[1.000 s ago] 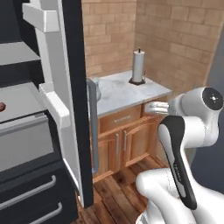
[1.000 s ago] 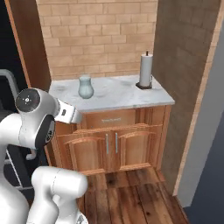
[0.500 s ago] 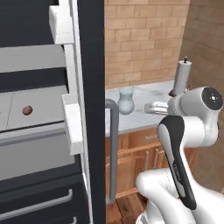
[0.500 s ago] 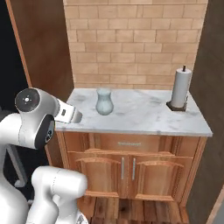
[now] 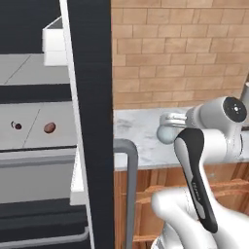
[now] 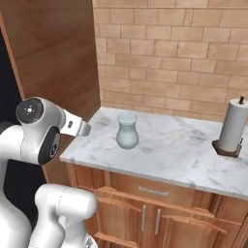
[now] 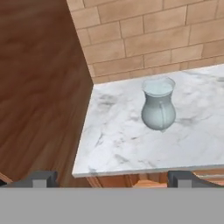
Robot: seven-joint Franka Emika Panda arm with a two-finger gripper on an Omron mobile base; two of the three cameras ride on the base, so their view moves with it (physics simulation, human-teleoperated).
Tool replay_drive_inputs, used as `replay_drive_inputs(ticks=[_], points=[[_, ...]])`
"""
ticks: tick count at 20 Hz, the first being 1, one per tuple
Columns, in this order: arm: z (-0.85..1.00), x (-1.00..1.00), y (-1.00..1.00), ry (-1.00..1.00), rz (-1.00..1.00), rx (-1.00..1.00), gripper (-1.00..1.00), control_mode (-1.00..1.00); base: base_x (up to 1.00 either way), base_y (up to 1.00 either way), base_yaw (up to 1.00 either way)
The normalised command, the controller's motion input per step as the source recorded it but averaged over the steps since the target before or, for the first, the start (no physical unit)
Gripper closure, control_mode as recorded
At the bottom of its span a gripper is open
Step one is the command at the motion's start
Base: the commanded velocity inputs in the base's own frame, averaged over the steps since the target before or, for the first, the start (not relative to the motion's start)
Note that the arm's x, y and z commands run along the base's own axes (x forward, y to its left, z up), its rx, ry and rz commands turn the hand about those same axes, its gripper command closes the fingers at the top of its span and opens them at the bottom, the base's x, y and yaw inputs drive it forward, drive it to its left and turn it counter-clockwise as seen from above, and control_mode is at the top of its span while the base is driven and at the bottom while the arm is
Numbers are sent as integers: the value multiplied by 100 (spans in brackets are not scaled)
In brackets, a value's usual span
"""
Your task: Move the sweet potato and cherry from the top shelf to the second highest shelf to make space. Then, place the pitcher from the counter on the cleared top shelf.
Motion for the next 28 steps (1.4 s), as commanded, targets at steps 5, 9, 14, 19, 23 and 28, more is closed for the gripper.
replay_drive_inputs(ticks=[5,9,14,19,23,28], points=[[0,0,0,0,0,0,-100,100,26,-55,30],[0,0,0,0,0,0,-100,100,17,-44,25],[0,0,0,0,0,0,-100,100,6,-41,17],[0,0,0,0,0,0,-100,100,2,-69,4],[0,0,0,0,0,0,-100,100,9,-27,0],[-2,2,0,0,0,0,-100,-100,0,0,0]])
